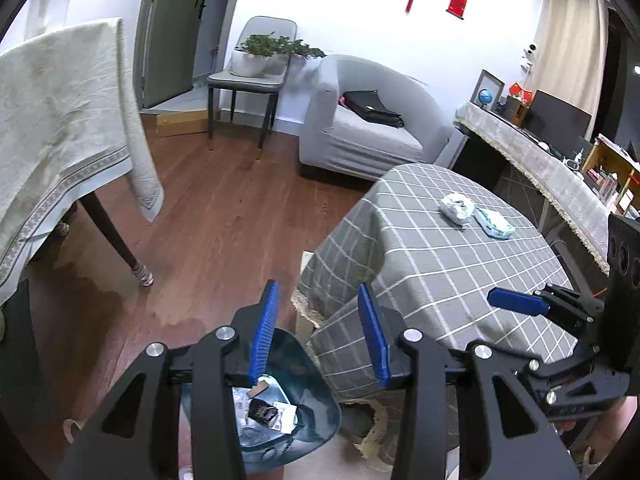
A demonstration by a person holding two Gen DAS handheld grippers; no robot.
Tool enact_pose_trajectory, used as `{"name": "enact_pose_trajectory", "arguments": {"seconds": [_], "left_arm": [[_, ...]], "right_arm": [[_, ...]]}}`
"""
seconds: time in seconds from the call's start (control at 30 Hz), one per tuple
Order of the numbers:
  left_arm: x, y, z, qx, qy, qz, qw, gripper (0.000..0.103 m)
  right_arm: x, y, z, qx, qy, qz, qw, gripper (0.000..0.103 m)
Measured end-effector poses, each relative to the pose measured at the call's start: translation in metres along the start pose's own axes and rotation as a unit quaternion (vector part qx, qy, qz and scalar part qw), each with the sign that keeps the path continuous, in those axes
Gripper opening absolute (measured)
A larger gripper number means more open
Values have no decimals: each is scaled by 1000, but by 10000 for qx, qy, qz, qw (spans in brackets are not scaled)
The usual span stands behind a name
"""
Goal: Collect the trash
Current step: 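Move both tools back toward the table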
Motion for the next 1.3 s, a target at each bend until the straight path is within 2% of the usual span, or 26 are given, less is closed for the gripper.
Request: {"name": "enact_pose_trajectory", "arguments": {"seconds": [0.17, 0.33, 0.5, 0.73, 1.0, 1.3], "left_arm": [[-21, -3, -13, 23, 51, -139, 9999, 48], [-48, -6, -30, 50, 83, -403, 9991, 50], [-72, -13, -45, 3, 42, -754, 9971, 61], [-99, -25, -66, 29, 155, -782, 9968, 74], [-136, -39, -79, -12, 358, -1072, 9936, 80], [-170, -46, -108, 145, 367, -1225, 9917, 84]], "right_arm": [[-35, 0, 12, -175, 289, -221, 9992, 70], [-72, 0, 24, -284, 703, -458, 9961, 76], [-117, 0, 37, -360, 1129, -736, 9902, 81], [-162, 4, 46, -287, 1521, -989, 9830, 84], [-197, 8, 40, -73, 1637, -1157, 9797, 88], [-223, 2, 36, -36, 1475, -1389, 9793, 89]]}}
Point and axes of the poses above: each gripper's, at about its wrist camera, not at the fingertips, and z roughly against the way its jaws point, x to its left, y to its underside, the point moved 8 cm from there along -z, roughly the way its jaws point, and after that the axes turned 6 degrees about -y, right-handed, at the moved point
